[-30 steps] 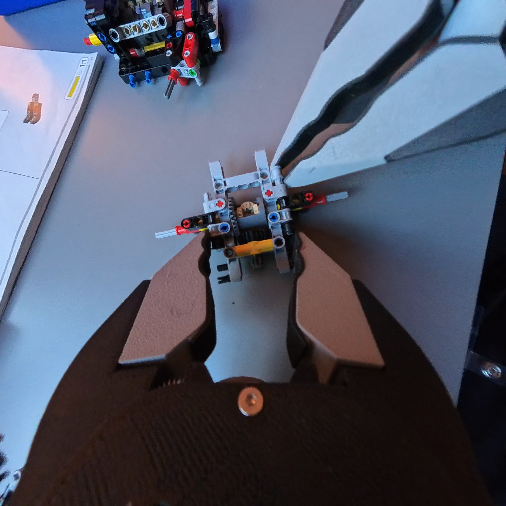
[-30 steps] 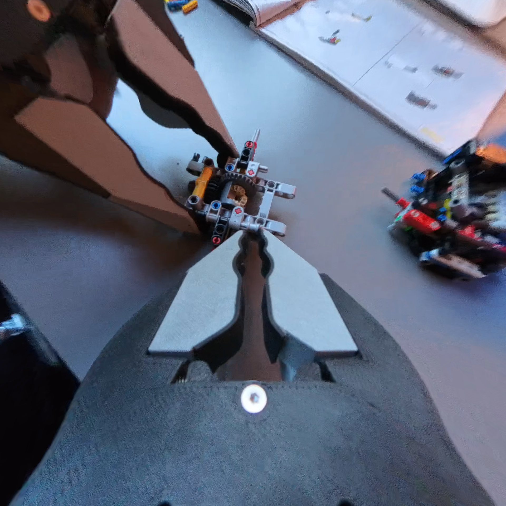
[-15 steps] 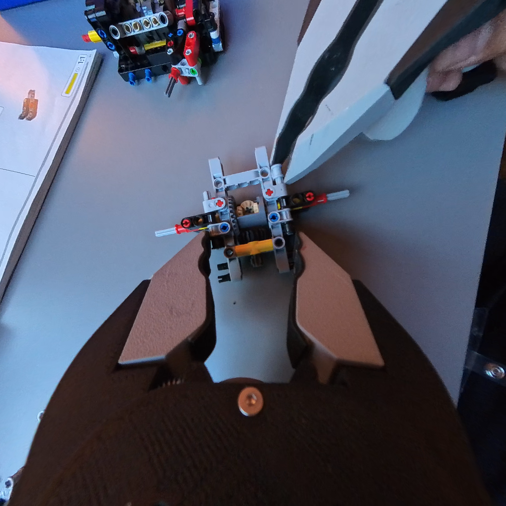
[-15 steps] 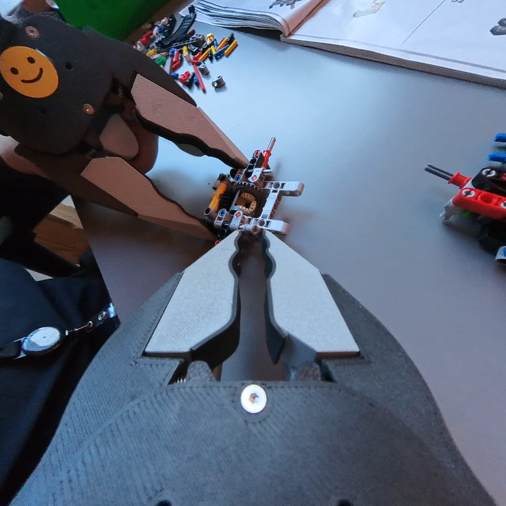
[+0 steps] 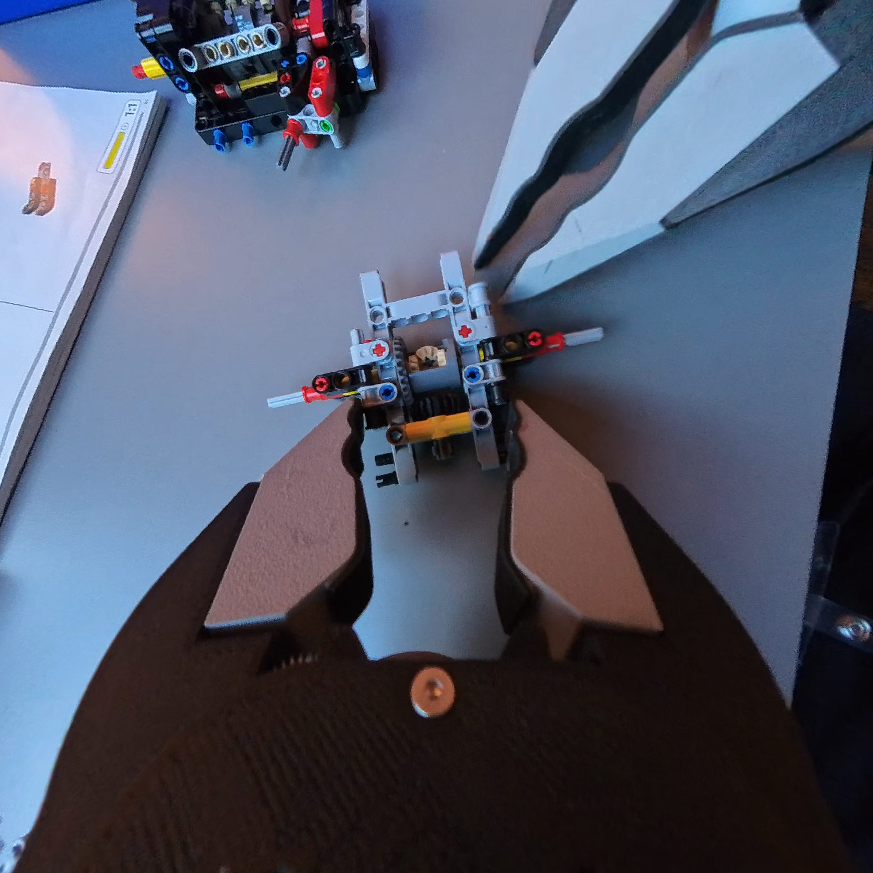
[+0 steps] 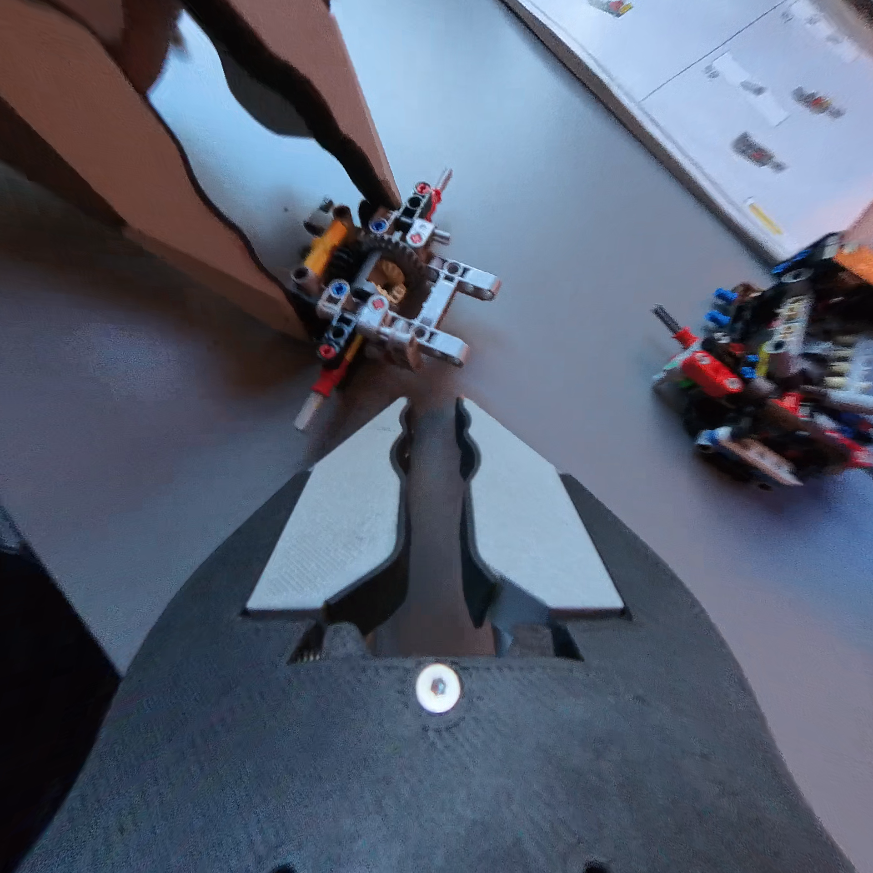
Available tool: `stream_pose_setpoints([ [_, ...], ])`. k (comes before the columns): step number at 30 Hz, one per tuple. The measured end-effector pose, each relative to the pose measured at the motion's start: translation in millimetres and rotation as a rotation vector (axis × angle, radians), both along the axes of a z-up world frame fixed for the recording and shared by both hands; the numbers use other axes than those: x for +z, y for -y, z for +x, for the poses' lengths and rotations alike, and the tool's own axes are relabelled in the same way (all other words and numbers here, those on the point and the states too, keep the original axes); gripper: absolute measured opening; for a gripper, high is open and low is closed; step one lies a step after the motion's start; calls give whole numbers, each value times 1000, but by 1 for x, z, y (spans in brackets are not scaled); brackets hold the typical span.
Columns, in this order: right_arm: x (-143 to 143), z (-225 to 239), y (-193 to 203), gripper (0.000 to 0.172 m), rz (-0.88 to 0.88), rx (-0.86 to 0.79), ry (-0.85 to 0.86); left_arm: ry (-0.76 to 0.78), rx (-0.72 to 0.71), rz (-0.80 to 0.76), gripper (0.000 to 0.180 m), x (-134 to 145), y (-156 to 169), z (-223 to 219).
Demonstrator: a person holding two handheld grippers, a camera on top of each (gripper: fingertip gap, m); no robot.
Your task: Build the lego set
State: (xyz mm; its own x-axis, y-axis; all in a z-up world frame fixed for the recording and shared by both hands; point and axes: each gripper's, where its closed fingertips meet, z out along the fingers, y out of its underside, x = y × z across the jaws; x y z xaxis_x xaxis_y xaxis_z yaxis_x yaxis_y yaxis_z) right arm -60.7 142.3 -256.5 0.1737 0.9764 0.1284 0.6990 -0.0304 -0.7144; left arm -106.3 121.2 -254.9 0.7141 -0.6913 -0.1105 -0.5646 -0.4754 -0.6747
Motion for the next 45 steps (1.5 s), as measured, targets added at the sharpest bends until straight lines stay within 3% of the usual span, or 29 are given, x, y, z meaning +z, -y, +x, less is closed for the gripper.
stream_pose_setpoints([
  [3,4,12,-5,18,160,-5,37,-4,-35,-13,59,0,2,-3],
  [10,11,6,-2,57,271,41,16,157,-60,-136,58,5,4,-5],
  [17,34,-24,5,53,480,149,-11,406,-112,-317,59,16,16,-12],
  [23,45,-39,14,57,415,221,-101,593,-226,-440,58,29,33,-12],
  [30,58,-40,14,50,439,309,-116,623,-269,-455,59,32,37,-14],
  [34,62,-39,28,43,390,441,-78,682,-304,-496,59,38,42,-13],
  [37,59,-39,35,12,404,501,-41,697,-313,-505,59,39,44,-12],
  [38,56,-40,35,9,415,504,-29,701,-312,-505,58,39,43,-12],
  [45,52,-40,36,8,465,492,-9,717,-318,-512,59,41,44,-15],
])
